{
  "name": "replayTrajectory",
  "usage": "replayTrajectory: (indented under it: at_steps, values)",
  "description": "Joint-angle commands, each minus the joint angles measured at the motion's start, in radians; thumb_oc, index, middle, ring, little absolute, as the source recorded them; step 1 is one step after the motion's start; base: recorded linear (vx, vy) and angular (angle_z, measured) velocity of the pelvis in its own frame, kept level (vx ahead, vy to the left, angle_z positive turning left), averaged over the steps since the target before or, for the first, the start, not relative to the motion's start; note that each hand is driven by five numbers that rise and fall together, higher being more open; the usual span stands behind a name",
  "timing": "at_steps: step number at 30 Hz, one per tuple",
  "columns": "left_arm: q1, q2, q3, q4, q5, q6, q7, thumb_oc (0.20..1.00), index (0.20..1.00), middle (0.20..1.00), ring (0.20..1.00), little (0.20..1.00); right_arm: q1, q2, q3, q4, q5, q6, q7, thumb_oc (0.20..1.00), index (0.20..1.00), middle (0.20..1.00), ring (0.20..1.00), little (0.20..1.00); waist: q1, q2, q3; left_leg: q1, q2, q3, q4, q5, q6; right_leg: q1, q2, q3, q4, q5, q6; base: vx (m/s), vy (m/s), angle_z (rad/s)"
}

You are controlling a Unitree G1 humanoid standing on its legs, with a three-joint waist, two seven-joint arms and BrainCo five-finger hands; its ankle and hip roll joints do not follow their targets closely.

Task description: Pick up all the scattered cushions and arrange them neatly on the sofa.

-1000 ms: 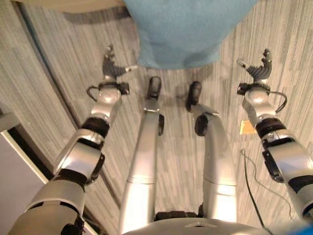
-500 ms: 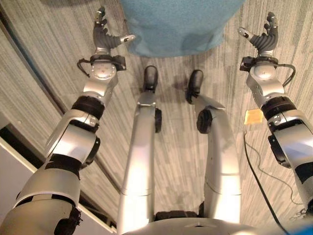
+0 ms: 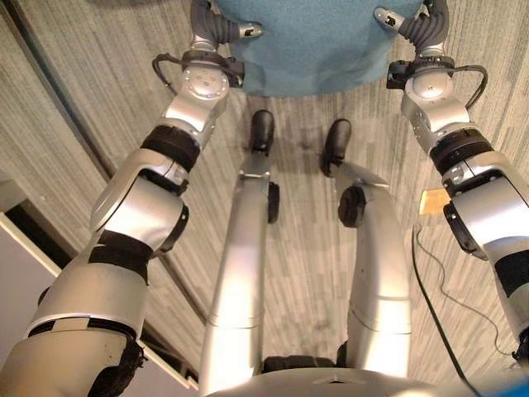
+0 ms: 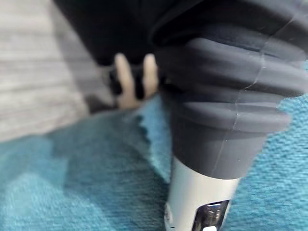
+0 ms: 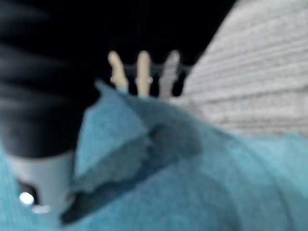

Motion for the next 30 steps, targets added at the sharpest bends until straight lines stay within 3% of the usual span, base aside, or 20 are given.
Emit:
replayTrajectory:
  at_steps: [1, 5, 7, 8, 9, 18, 25, 29, 30]
  values:
    - [-0.03, -0.048, 0.014, -0.083, 0.008, -0.057, 0.03, 1.0, 1.0, 1.0, 1.0, 1.0, -0.042, 0.051, 0.076, 0.005, -0.017, -0.013, 0.011, 1.0, 1.0, 1.0, 1.0, 1.0, 0.009, 0.084, -0.004, 0.053, -0.035, -0.095, 0.054, -0.102, -0.006, 0.053, -0.033, -0.04, -0.111, 0.02, 0.105, 0.01, -0.023, 0.12]
    - [-0.042, -0.06, 0.012, -0.139, 0.003, -0.065, 0.055, 1.0, 1.0, 1.0, 1.0, 1.0, -0.071, 0.092, 0.089, 0.0, -0.035, -0.007, -0.008, 1.0, 1.0, 1.0, 1.0, 1.0, 0.026, 0.092, 0.004, 0.053, -0.049, -0.102, 0.056, -0.096, -0.008, 0.054, -0.044, -0.039, -0.092, 0.014, 0.105, 0.01, -0.005, 0.14]
    - [-0.042, -0.066, 0.007, -0.152, -0.002, -0.071, 0.053, 1.0, 1.0, 1.0, 1.0, 1.0, -0.081, 0.109, 0.098, -0.013, -0.041, -0.007, -0.008, 0.401, 0.401, 0.401, 0.401, 0.401, 0.03, 0.093, 0.009, 0.053, -0.052, -0.105, 0.06, -0.093, -0.009, 0.054, -0.047, -0.041, -0.084, 0.013, 0.106, 0.01, -0.003, 0.1]
    - [-0.037, -0.062, 0.004, -0.161, -0.005, -0.075, 0.053, 0.849, 0.849, 0.849, 0.849, 0.849, -0.086, 0.118, 0.101, -0.027, -0.045, -0.008, -0.013, 0.2, 0.2, 0.2, 0.2, 0.2, 0.032, 0.092, 0.01, 0.053, -0.053, -0.106, 0.061, -0.093, -0.01, 0.053, -0.047, -0.04, -0.082, 0.014, 0.106, 0.03, -0.012, 0.07]
    - [-0.029, -0.038, 0.02, -0.182, -0.025, -0.09, 0.062, 0.2, 0.2, 0.2, 0.2, 0.2, -0.095, 0.146, 0.086, -0.099, -0.038, -0.033, -0.033, 0.2, 0.2, 0.2, 0.2, 0.2, 0.031, 0.085, 0.013, 0.053, -0.058, -0.105, 0.072, -0.092, -0.014, 0.054, -0.049, -0.036, -0.064, 0.018, 0.106, 0.02, -0.006, 0.04]
    - [0.045, 0.014, 0.097, -0.225, -0.064, -0.117, 0.079, 0.2, 0.2, 0.2, 0.2, 0.2, -0.045, 0.159, -0.008, -0.221, -0.038, -0.082, -0.077, 0.2, 0.2, 0.2, 0.2, 0.2, 0.016, 0.071, -0.023, 0.053, -0.055, -0.097, 0.093, -0.104, -0.013, 0.059, -0.048, -0.042, -0.055, 0.023, 0.104, 0.0, 0.008, 0.02]
    - [0.164, -0.022, 0.177, -0.335, -0.072, -0.148, 0.097, 0.2, 0.2, 0.2, 0.2, 0.2, 0.043, 0.171, -0.055, -0.354, -0.12, -0.084, -0.105, 0.2, 0.2, 0.2, 0.2, 0.2, -0.007, 0.061, -0.128, 0.055, -0.04, -0.098, 0.038, -0.098, -0.012, 0.092, -0.03, -0.076, -0.148, 0.045, 0.104, -0.05, 0.042, -0.03]
    - [0.282, -0.088, 0.211, -0.437, -0.039, -0.156, 0.104, 0.2, 0.2, 0.2, 0.2, 0.2, 0.123, 0.183, -0.062, -0.45, -0.203, -0.066, -0.105, 0.2, 0.2, 0.2, 0.2, 0.2, -0.025, 0.051, -0.137, 0.191, -0.028, -0.097, -0.055, -0.094, -0.008, 0.226, -0.015, -0.084, -0.254, 0.059, 0.102, -0.12, 0.003, -0.03]
    - [0.345, -0.123, 0.227, -0.487, -0.021, -0.157, 0.105, 0.2, 0.2, 0.2, 0.2, 0.2, 0.174, 0.192, -0.073, -0.495, -0.232, -0.063, -0.101, 0.2, 0.2, 0.2, 0.2, 0.2, -0.031, 0.045, -0.133, 0.274, -0.022, -0.099, -0.112, -0.091, -0.008, 0.302, -0.009, -0.084, -0.308, 0.066, 0.101, -0.1, 0.017, 0.03]
